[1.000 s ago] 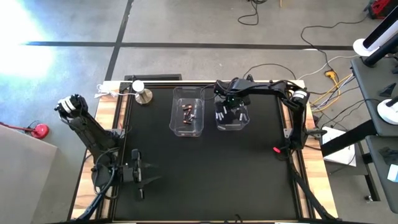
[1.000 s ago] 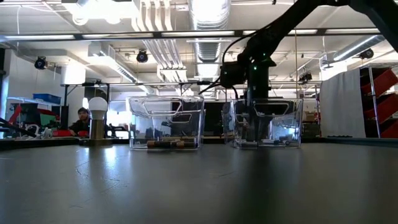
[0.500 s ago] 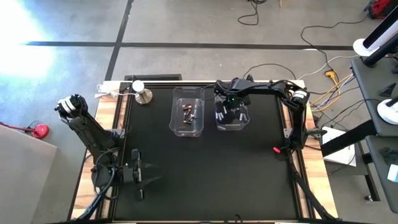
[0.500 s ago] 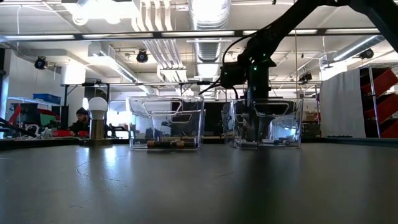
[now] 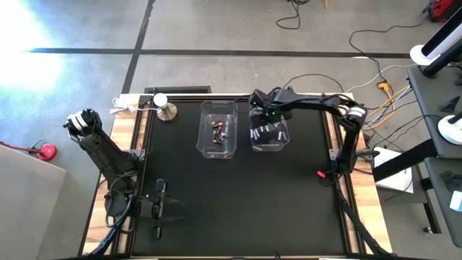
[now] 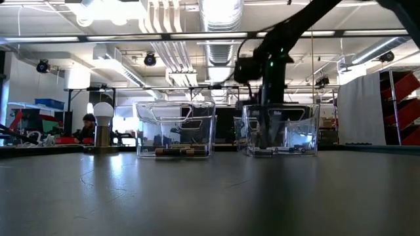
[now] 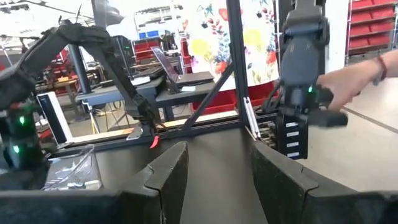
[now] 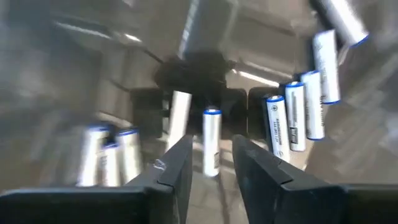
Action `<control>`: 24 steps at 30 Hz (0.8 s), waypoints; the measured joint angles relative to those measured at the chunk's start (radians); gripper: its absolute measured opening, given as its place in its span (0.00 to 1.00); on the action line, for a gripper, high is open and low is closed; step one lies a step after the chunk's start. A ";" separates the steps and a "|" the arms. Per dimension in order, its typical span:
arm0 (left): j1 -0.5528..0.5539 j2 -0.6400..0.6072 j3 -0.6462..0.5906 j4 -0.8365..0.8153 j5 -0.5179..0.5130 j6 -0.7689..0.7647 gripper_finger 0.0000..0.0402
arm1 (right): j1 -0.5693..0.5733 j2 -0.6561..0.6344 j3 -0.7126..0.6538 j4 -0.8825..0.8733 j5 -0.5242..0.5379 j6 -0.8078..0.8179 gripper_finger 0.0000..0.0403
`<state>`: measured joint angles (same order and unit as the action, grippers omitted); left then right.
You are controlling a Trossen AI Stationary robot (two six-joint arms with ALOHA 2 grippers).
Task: Sort batteries
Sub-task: Return to Home Position
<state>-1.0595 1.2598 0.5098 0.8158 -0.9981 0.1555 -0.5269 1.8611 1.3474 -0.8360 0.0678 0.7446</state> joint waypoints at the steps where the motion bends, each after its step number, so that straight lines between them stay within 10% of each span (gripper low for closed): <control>1: 0.000 0.000 0.000 -0.001 0.000 0.001 0.39 | 0.005 -0.023 0.000 0.001 -0.001 -0.004 0.27; 6: -0.002 0.000 0.000 -0.031 -0.007 0.003 0.39 | 0.074 -0.161 0.004 0.001 0.045 -0.048 0.30; 13: -0.005 -0.001 0.008 -0.056 0.007 0.067 0.39 | 0.348 -0.341 -0.046 0.080 0.429 -0.050 0.31; 19: -0.005 -0.002 0.071 -0.067 -0.222 0.240 0.39 | 0.692 -0.368 -0.172 0.541 0.547 -0.213 0.27; 24: 0.031 0.001 0.070 -0.096 -0.016 0.133 0.39 | 0.876 -0.337 -0.242 0.932 0.454 -0.566 0.23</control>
<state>-1.0287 1.2609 0.5796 0.7196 -1.0145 0.2889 0.3488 1.5237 1.1055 0.0958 0.5219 0.1785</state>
